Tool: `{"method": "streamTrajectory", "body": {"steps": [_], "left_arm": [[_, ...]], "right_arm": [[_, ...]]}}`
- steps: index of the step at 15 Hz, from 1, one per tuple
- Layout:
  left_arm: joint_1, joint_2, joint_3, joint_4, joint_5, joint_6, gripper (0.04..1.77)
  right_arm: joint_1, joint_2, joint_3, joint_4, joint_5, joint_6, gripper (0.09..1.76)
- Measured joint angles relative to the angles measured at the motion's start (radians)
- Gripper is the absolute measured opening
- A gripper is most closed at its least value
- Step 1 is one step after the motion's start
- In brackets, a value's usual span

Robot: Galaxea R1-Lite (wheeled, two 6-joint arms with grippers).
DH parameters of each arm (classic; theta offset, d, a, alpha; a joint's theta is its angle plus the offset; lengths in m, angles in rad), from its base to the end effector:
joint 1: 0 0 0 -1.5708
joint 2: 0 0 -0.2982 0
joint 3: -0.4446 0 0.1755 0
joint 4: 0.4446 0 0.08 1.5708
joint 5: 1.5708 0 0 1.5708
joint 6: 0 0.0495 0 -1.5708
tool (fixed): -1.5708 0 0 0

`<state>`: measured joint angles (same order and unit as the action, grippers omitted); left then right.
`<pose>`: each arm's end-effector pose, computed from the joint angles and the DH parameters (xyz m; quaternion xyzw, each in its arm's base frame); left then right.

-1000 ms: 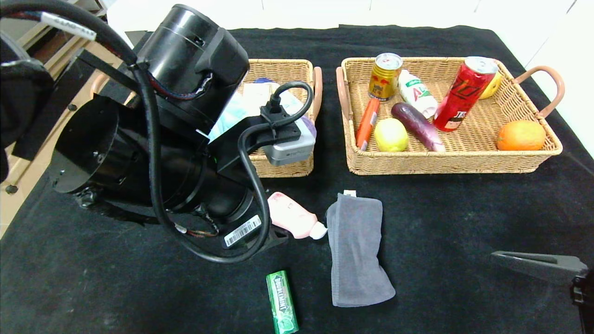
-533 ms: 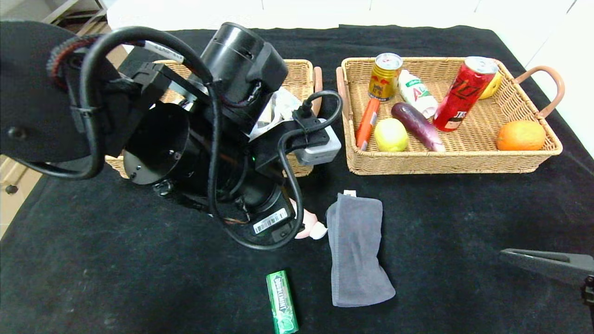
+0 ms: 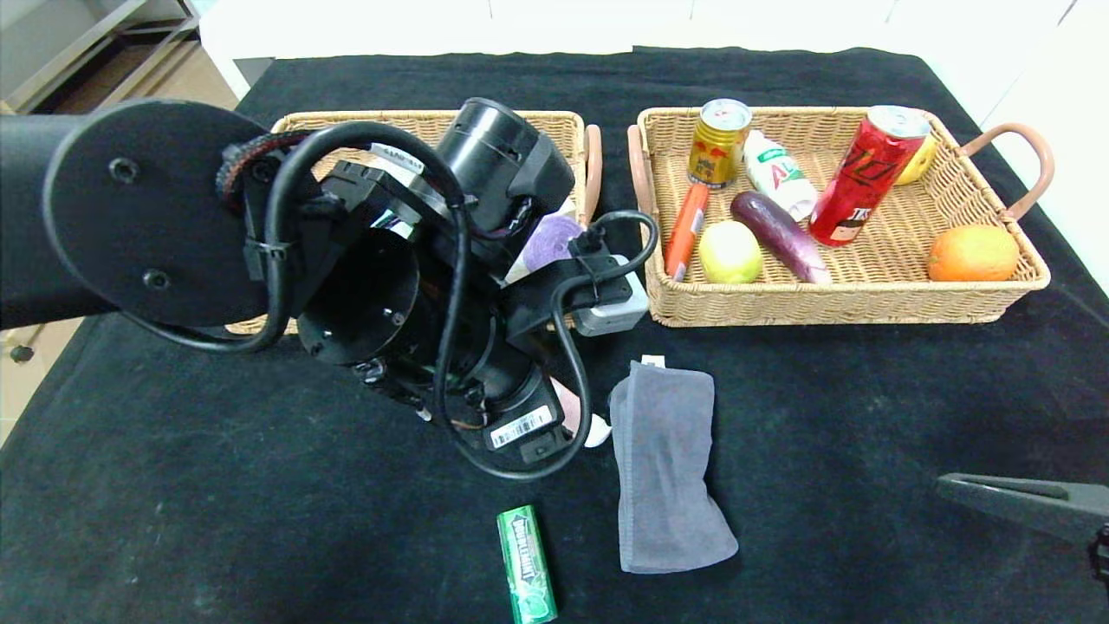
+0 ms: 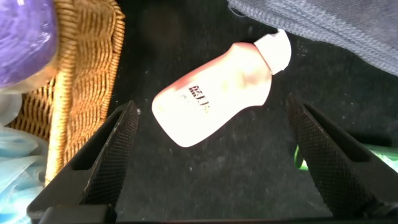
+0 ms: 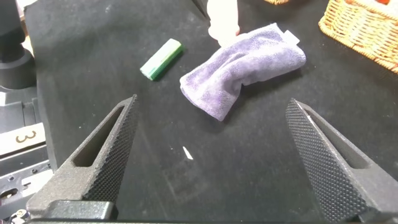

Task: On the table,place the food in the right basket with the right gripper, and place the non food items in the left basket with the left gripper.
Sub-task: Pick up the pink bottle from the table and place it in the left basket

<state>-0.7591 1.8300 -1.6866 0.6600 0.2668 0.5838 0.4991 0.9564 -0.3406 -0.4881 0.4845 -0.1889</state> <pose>0.2504 -0.2195 0.2484 0.4406 0.2617 -0.3128 0.7997 0.0977 0.0795 0.1980 -0.0834 0.0191 0.4752 0.8757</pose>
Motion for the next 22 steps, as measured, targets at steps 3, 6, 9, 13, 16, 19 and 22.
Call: {"method": "streamTrajectory", "body": {"steps": [3, 6, 9, 13, 16, 19, 22], "left_arm": [[-0.001, 0.019, -0.001, 0.0, 0.044, 0.02, 1.72], [-0.003, 0.032, -0.003, -0.001, 0.046, 0.026, 1.72], [-0.003, 0.04, -0.004, 0.0, 0.046, 0.026, 1.72], [-0.003, 0.045, -0.001, 0.001, 0.045, 0.021, 1.72], [-0.003, 0.052, 0.004, 0.001, 0.047, 0.022, 1.72], [-0.003, 0.06, 0.011, 0.004, 0.047, 0.021, 1.72], [-0.003, 0.067, 0.012, 0.003, 0.047, 0.019, 1.72]], "right_arm": [[0.008, -0.004, 0.0, 0.002, 0.0, 0.0, 1.71], [0.011, -0.005, 0.001, 0.002, 0.0, 0.0, 1.71], [0.017, -0.005, 0.003, 0.007, -0.001, 0.0, 1.71], [0.019, -0.004, 0.004, 0.009, -0.001, 0.0, 1.71], [0.019, -0.003, 0.005, 0.007, -0.001, 0.0, 1.71], [0.019, -0.003, 0.004, 0.003, -0.001, 0.0, 1.71], [0.019, -0.004, 0.003, 0.002, -0.001, 0.0, 1.71]]}}
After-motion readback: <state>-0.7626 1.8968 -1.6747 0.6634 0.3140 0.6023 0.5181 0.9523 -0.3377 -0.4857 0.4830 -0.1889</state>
